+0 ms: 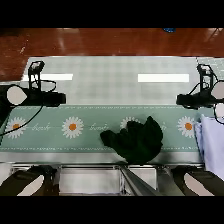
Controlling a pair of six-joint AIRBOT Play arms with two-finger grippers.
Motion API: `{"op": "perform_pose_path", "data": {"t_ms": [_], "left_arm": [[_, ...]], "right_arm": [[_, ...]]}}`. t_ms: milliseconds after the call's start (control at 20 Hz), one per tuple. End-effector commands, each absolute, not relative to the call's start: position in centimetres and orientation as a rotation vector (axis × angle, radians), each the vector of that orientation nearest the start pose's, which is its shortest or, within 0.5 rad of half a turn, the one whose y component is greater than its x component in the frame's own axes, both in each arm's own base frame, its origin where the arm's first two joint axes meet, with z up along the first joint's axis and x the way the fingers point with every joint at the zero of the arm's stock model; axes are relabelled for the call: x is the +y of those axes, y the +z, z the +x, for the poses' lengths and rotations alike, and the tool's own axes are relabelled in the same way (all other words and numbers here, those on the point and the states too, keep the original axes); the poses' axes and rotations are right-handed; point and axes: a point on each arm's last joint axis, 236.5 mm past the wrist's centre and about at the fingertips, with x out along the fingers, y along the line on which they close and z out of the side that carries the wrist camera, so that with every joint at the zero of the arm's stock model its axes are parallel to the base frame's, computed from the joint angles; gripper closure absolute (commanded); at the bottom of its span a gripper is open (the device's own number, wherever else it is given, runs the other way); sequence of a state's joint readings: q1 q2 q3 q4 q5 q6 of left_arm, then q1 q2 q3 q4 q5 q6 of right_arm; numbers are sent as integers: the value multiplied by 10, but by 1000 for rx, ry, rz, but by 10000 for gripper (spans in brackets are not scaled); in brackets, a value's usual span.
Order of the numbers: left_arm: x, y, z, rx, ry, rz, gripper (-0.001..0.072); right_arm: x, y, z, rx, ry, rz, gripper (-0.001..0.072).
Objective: Fold the shirts.
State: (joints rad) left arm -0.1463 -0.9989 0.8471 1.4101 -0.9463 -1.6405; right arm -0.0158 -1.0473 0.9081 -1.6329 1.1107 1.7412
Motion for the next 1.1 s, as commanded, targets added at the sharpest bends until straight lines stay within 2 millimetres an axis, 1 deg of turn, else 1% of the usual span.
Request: {"op": "perform_pose_path", "data": {"t_ms": [0,550,700,800,900,950,1000,1050], "left_arm": [[-81,13,337,1113,-157,-138,687],[-81,13,337,1112,-157,-138,688],[-81,21,351,1047,-156,-145,687],[-81,24,356,1023,-155,-147,687],[-81,25,358,1011,-155,-148,687],[-81,28,363,987,-153,-154,687],[-85,37,375,930,-143,-210,657],[-90,50,389,861,-143,-280,435]], "right_arm": [[-18,3,325,1242,-150,99,688],[-18,4,326,1239,-150,101,688],[-17,6,334,1205,-145,103,688],[-17,7,336,1195,-144,104,688],[-17,12,349,1136,-137,105,688],[-16,15,355,1109,-132,110,687],[-15,18,360,1085,-126,115,656],[-14,21,363,1067,-124,117,450]]}}
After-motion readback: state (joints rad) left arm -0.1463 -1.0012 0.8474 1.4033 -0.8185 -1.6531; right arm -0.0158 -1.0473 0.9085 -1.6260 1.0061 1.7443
